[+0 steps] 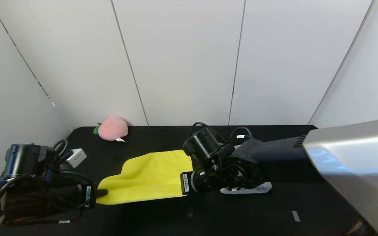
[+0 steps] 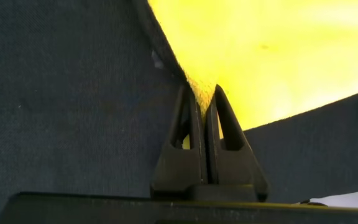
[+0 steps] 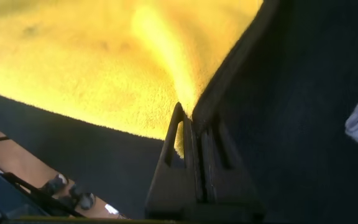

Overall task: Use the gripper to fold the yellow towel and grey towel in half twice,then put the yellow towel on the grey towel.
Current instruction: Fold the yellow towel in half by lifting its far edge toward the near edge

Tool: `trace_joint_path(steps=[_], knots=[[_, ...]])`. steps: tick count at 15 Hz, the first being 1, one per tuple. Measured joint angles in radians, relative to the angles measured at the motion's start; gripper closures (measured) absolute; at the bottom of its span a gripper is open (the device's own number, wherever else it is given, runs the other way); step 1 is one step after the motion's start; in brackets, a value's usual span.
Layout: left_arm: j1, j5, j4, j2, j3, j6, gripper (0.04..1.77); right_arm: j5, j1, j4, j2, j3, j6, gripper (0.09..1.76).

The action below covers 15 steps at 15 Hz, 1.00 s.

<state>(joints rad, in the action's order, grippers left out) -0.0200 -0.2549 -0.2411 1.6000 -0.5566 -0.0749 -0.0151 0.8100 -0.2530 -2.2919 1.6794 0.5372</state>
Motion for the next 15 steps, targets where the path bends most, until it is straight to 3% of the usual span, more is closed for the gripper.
trace_joint_path(steps=[5, 11, 15], knots=[[-0.009, 0.006, -0.128, 0.107, -0.041, 0.0, 1.69, -0.006, -0.047, -0.001, -0.036, 0.073, -0.004, 1.71], [-0.009, 0.007, -0.148, 0.216, -0.16, 0.001, 1.69, -0.004, -0.063, -0.003, -0.087, 0.174, -0.016, 1.71], [-0.004, 0.006, -0.28, 0.292, -0.193, 0.001, 1.69, -0.004, -0.073, 0.002, -0.121, 0.234, -0.051, 1.71]])
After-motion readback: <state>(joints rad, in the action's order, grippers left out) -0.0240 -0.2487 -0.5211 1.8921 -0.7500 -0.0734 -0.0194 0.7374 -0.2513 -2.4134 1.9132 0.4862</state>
